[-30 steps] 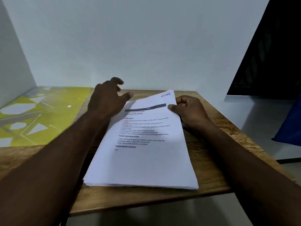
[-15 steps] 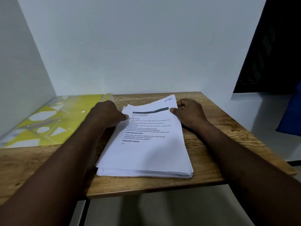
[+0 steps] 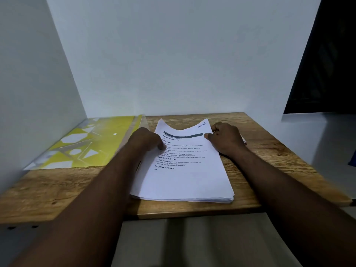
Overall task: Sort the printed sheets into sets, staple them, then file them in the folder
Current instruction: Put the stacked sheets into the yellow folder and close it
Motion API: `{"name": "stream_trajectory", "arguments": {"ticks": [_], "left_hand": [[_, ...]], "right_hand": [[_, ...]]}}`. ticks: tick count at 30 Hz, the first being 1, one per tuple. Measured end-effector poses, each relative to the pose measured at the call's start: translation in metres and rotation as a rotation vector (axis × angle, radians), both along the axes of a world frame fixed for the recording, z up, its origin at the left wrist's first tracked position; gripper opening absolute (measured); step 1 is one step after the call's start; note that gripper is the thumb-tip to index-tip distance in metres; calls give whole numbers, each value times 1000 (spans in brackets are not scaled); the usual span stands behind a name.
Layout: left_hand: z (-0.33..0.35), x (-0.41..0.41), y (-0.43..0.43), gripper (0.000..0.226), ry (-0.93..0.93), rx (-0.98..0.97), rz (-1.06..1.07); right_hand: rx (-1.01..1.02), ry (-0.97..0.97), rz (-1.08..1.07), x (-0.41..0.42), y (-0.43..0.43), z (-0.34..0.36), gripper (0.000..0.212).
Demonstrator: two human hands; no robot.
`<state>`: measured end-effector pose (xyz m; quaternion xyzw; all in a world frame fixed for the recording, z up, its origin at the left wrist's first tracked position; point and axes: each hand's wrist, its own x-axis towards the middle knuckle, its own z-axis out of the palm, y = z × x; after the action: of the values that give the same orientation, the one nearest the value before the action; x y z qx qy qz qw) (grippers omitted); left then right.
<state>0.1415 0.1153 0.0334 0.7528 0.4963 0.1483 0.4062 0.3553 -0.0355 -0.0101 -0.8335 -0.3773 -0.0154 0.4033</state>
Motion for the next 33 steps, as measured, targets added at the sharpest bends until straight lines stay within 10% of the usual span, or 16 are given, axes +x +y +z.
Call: {"name": "stream_trajectory", "arguments": {"ticks": [4,21,29,33], "left_hand": [[2,3,2,56,-146,-274,-80],[-23,-15,-11,44,-605,-238,-148],[-1,-23,-5,39,-826,-101,-92],[9,-26,-10,30,-792,40,-72]], "right_hand": [[3,-6,-21,1,0,-1,7],[115,97,-61,-5,-7,5,39],[317,1035,590,-24,-23,17,47],[331,1020,591,-45,-21,18,44]]}}
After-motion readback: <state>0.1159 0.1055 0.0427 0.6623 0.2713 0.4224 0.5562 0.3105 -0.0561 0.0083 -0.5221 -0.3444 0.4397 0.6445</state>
